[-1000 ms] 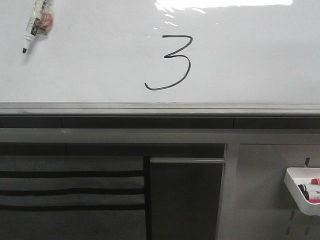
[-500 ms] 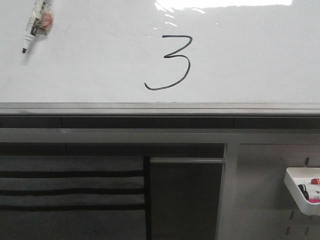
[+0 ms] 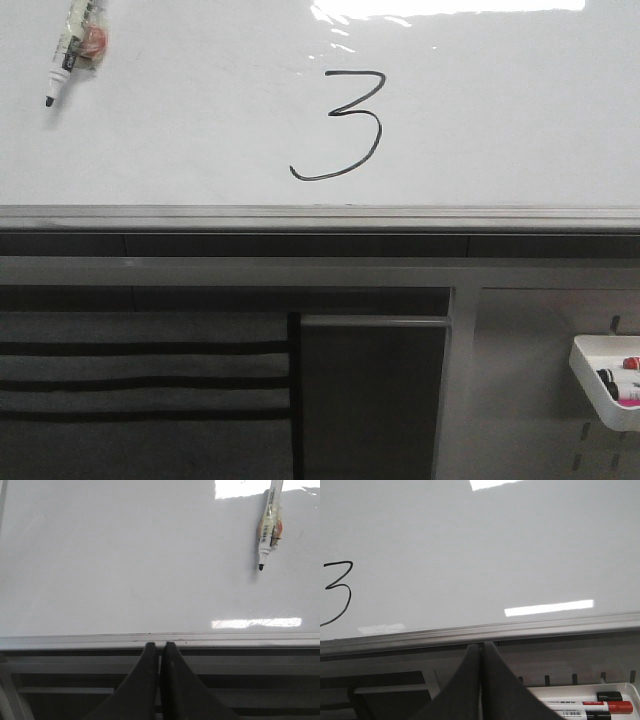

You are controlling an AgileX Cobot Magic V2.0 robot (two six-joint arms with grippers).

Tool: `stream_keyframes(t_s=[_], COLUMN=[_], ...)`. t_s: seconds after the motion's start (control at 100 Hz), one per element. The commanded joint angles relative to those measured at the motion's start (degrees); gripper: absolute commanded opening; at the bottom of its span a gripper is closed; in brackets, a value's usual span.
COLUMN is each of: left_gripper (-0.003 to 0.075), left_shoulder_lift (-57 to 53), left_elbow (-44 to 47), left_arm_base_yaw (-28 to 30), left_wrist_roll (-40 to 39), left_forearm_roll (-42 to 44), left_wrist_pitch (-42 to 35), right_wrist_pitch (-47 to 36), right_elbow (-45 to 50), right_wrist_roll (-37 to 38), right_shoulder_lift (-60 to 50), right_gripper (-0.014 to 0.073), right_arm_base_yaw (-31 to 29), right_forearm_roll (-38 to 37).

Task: Write number 3 on whiteboard

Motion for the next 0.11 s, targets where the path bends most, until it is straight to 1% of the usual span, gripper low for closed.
stream_keyframes(t_s=[0.0, 0.1], left_gripper=[-0.0018, -0.0018], left_shoulder_lift=[-1.78, -1.78], left_elbow=[0.19, 0.19], left_arm_base_yaw=[0.12, 0.12], left_wrist_roll=[-0.4, -0.4], left_forearm_roll=[-0.17, -0.17], left_wrist_pitch=[-4.72, -4.72], right_wrist_pitch=[-5.0, -5.0], right_elbow=[1.18, 1.18], right_wrist_roll=[-0.25, -0.25], right_shoulder_lift=[-1.09, -1.09], right_gripper=[-0.0074, -0.0074], right_arm_base_yaw=[-0.34, -0.34], right_forearm_roll=[0.05, 0.05])
